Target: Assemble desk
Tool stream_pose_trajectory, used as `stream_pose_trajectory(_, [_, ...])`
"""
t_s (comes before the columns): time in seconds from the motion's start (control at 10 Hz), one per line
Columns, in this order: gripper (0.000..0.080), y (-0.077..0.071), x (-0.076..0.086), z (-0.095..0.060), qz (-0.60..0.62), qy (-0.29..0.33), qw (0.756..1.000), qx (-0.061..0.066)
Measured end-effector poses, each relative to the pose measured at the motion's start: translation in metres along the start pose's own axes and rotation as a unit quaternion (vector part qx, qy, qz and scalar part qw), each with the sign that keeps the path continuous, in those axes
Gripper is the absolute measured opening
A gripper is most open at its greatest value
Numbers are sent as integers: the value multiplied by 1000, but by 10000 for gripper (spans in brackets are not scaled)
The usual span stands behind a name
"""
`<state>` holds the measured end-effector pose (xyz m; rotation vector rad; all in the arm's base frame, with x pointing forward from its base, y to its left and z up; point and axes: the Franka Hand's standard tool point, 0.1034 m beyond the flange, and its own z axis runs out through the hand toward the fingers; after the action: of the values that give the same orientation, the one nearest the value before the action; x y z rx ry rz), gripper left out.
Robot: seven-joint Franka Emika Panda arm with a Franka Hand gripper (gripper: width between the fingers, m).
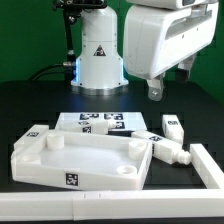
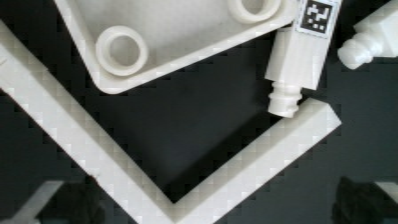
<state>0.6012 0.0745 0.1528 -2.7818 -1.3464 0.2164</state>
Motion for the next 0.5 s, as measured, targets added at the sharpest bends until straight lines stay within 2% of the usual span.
stream_pose_trajectory(0.5, [650,0,0,1,0,0,1000,0])
